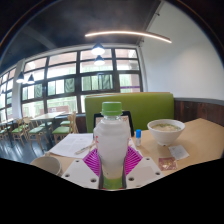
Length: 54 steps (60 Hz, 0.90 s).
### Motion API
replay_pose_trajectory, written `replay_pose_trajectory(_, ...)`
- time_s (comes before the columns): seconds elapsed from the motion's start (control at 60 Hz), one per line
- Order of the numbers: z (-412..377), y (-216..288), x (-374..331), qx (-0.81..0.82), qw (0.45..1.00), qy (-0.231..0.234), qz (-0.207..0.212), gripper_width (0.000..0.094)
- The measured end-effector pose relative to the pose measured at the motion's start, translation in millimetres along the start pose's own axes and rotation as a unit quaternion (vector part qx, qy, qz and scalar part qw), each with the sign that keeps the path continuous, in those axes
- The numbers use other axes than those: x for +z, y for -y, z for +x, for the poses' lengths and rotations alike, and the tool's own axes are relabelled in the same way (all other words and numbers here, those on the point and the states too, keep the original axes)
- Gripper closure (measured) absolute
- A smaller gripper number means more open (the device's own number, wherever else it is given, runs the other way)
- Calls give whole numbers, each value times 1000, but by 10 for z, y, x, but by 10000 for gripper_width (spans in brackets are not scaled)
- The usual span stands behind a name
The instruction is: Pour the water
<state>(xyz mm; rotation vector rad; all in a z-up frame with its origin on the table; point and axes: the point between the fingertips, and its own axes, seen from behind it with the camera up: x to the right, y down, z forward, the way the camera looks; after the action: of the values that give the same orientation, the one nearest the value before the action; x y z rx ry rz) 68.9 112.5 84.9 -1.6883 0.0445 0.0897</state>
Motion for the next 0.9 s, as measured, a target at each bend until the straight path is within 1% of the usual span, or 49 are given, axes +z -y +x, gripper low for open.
replay_pose_trajectory(0.1, 35, -173, 81, 6, 1000, 6, -13, 681)
replay_pose_trajectory(0.117, -120, -368, 167, 13, 1000, 4, -14, 682)
replay_pose_trajectory(0.133, 5, -173, 51, 9, 1000, 3, -20, 681)
replay_pose_trajectory(0.25, 31, -255, 50, -6, 999, -10, -32, 673)
replay_pose_trajectory(0.333, -46, -185, -5, -43, 999, -13, -17, 663)
replay_pose_trajectory(0.35, -34, -295, 111, -48, 999, -16, -15, 657)
replay_pose_trajectory(0.383, 77, -89, -39, -53, 998, -21, -19, 657)
replay_pose_trajectory(0.433, 90, -20, -93, -51, 998, -24, -21, 657)
replay_pose_trajectory(0.467, 93, -19, -121, -45, 998, -27, -22, 658)
replay_pose_trajectory(0.483, 96, -77, 13, -43, 999, -27, -21, 658)
replay_pose_trajectory(0.55, 52, -128, -48, -35, 999, -24, -20, 656)
replay_pose_trajectory(0.6, 37, -129, -60, -39, 999, -21, -21, 613)
replay_pose_trajectory(0.633, 33, -107, -44, -37, 999, -19, -22, 543)
replay_pose_trajectory(0.683, 54, -129, -51, -32, 999, -20, -25, 468)
replay_pose_trajectory(0.717, 77, -238, -58, -27, 998, -23, -50, 413)
replay_pose_trajectory(0.75, 82, -371, -85, -23, 996, -22, -80, 319)
replay_pose_trajectory(0.767, 78, -412, -119, -21, 996, -18, -88, 247)
replay_pose_trajectory(0.8, 56, -437, -171, -13, 995, -9, -96, 114)
replay_pose_trajectory(0.817, 50, -422, -200, -8, 996, -5, -93, 84)
replay_pose_trajectory(0.867, 40, -381, -294, 5, 996, -8, -88, 115)
replay_pose_trajectory(0.9, 61, -365, -415, 4, 996, -10, -88, 118)
